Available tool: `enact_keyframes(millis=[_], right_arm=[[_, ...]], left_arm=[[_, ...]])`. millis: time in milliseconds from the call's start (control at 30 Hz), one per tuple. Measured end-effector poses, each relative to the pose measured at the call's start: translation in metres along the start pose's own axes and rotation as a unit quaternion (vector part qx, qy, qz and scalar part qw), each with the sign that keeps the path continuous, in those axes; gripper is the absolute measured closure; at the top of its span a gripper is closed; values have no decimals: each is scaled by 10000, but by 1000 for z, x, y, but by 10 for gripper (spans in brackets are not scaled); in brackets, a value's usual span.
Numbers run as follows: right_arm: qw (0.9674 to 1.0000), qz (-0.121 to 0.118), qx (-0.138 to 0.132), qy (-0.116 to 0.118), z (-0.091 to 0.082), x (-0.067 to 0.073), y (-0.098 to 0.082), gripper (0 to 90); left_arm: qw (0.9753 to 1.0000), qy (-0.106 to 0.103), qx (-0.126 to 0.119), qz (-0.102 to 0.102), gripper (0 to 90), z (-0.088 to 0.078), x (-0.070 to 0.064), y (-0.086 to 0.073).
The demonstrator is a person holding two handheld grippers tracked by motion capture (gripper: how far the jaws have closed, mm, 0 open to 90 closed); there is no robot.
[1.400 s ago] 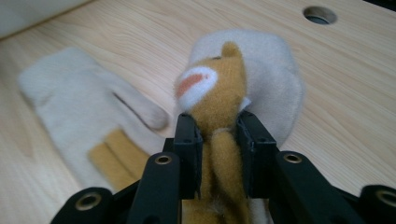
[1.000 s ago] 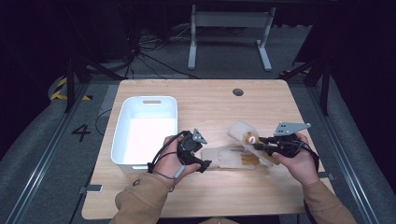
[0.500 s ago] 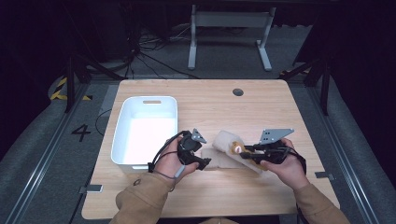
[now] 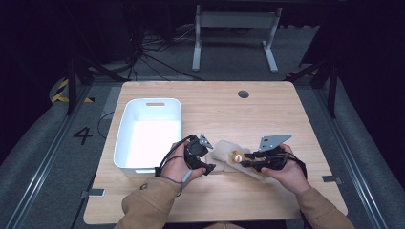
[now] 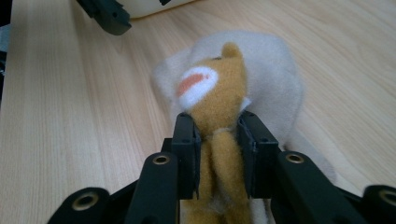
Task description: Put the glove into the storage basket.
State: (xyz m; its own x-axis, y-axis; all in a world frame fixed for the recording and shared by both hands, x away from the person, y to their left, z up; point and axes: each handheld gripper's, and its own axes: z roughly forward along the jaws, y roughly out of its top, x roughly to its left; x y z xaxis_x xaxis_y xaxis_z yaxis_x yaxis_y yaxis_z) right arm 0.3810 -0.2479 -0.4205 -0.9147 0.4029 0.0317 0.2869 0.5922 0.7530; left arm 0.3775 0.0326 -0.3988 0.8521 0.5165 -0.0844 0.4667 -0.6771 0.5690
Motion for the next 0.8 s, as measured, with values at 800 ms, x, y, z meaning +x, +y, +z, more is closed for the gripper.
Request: enact_keyframes(millis=[800], right_arm=[[9982,284,338,-411,-29,-6,-20,471]], left_arm=[[10000,-62,24,42,523,14,8,7]])
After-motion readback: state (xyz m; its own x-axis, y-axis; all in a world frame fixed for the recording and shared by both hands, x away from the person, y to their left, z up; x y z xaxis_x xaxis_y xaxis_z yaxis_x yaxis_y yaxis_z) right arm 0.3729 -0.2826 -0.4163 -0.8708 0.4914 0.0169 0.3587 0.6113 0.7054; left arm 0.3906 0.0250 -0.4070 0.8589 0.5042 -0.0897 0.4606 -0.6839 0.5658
